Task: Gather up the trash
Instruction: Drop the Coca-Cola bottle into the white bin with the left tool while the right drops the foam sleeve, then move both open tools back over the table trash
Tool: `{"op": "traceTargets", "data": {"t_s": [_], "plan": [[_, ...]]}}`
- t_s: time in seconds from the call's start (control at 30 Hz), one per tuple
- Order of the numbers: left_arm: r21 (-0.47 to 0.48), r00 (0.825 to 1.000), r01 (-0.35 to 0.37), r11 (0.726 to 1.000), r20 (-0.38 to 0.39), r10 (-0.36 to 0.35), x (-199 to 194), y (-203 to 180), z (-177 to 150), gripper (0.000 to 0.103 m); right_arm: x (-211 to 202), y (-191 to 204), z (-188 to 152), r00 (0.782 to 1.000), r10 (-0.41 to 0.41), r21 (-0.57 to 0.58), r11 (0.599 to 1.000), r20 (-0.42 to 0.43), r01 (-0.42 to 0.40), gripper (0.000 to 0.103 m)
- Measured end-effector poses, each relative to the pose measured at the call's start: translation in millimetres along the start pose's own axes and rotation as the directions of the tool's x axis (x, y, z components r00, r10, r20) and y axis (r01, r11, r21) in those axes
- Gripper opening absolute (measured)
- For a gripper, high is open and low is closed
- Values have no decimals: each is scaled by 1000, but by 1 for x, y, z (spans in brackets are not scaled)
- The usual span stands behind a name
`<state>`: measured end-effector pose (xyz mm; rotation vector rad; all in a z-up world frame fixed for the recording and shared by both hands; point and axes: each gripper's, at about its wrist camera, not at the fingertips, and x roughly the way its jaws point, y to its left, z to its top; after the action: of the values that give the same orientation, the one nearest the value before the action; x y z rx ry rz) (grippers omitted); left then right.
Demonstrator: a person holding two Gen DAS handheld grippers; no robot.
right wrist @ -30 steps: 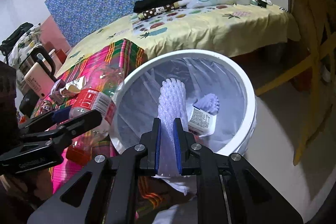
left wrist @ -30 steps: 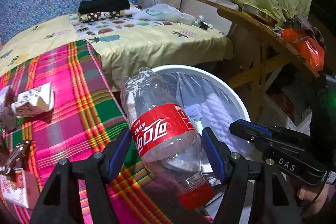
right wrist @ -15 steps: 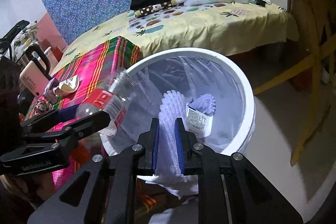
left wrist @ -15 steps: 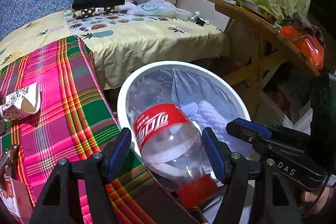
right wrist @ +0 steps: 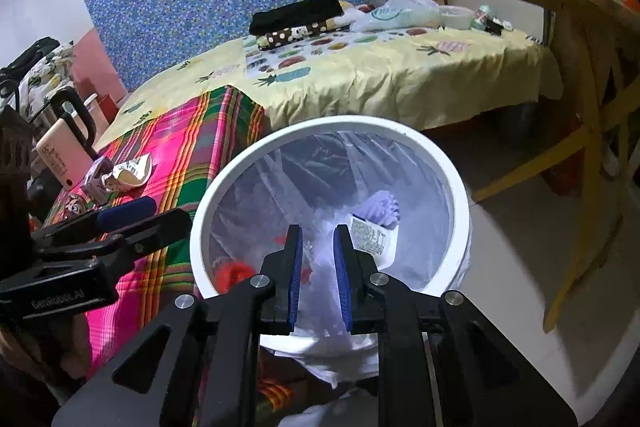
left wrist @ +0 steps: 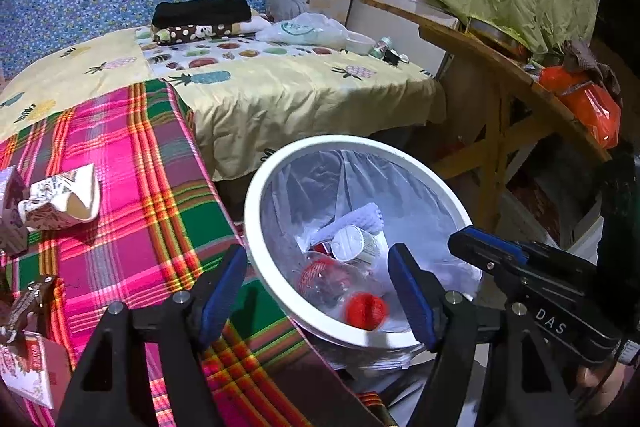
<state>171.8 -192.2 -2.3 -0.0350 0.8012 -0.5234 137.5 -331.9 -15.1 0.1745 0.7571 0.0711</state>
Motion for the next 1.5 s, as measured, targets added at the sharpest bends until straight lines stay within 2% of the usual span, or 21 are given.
{"op": "traceTargets", "data": {"t_s": [0.43, 0.97, 1.5], "plan": [[-20, 997, -53, 998, 47, 54, -31, 13, -10, 75, -11, 19, 1, 999, -15, -64, 998, 30, 17, 17], [-74, 985, -131, 989, 99, 138, -66, 32, -26, 75, -25, 48, 2, 998, 8, -132, 991, 67, 1, 17], [-127, 974, -179, 976, 118, 194, -100, 56, -49, 75, -32, 73, -5, 992, 110, -166, 981, 68, -97, 17]]}}
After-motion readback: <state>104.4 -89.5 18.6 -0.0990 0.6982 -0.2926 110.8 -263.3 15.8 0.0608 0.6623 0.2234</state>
